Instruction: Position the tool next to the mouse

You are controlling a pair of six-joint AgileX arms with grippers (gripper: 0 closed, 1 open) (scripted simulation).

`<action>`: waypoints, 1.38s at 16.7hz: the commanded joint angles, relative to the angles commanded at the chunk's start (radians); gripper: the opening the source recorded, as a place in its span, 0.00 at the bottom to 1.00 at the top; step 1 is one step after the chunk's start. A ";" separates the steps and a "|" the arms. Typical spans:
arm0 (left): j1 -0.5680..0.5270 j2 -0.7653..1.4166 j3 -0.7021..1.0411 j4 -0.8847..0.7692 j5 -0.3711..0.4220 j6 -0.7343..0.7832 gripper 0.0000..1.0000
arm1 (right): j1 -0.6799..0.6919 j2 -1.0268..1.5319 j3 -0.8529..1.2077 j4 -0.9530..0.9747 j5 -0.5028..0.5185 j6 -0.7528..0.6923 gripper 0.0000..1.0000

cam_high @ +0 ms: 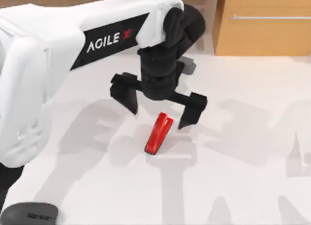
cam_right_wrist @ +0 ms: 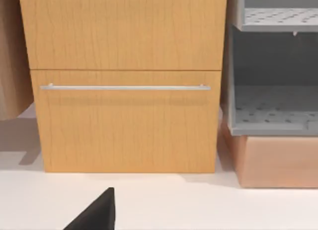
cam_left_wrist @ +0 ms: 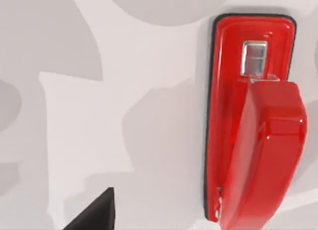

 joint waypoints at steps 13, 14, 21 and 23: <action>-0.003 0.047 -0.115 0.163 0.001 0.000 0.77 | 0.000 0.000 0.000 0.000 0.000 0.000 1.00; -0.003 0.047 -0.115 0.163 0.001 0.000 0.70 | 0.000 0.000 0.000 0.000 0.000 0.000 1.00; -0.003 0.047 -0.115 0.163 0.001 0.000 0.17 | 0.000 0.000 0.000 0.000 0.000 0.000 1.00; -0.003 0.047 -0.115 0.163 0.001 0.000 0.02 | 0.000 0.000 0.000 0.000 0.000 0.000 1.00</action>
